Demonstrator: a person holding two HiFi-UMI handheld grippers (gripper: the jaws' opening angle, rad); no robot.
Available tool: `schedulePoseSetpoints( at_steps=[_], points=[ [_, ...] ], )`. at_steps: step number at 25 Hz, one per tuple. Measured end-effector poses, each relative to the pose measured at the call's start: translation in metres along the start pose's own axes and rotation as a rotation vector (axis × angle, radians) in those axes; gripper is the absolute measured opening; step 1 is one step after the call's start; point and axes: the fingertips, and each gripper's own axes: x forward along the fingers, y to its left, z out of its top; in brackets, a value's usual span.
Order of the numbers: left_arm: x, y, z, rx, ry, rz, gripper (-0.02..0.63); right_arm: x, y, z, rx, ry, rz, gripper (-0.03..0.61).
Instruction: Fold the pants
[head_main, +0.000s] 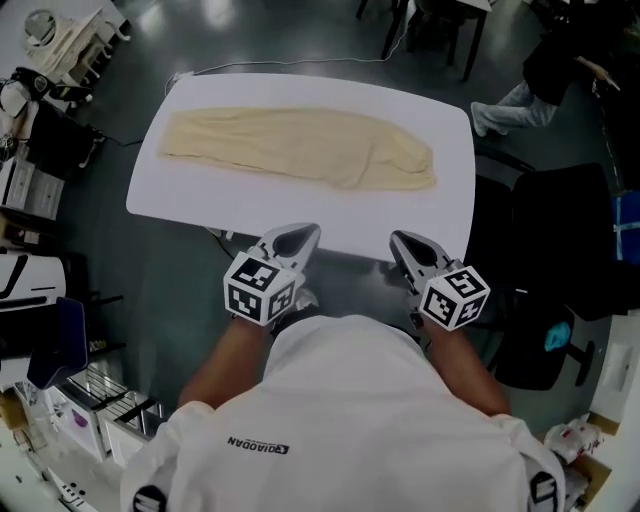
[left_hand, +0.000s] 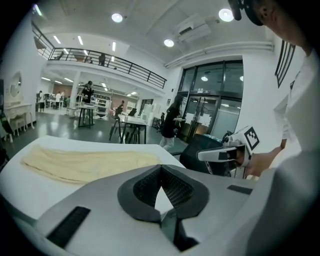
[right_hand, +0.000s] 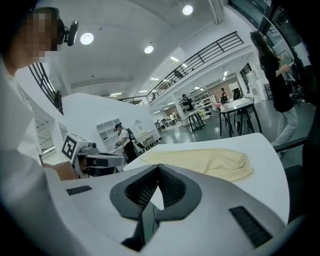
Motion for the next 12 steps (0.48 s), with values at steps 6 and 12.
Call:
schedulePoseSetpoints(
  at_steps=[6, 12],
  points=[
    [-0.006, 0.055, 0.004, 0.016, 0.018, -0.061, 0.023, 0.055, 0.025, 0.001, -0.043, 0.017, -0.044, 0.015],
    [-0.015, 0.107, -0.004, 0.015, 0.042, -0.060, 0.023, 0.089, 0.017, -0.013, -0.079, 0.087, -0.145, 0.014]
  ],
)
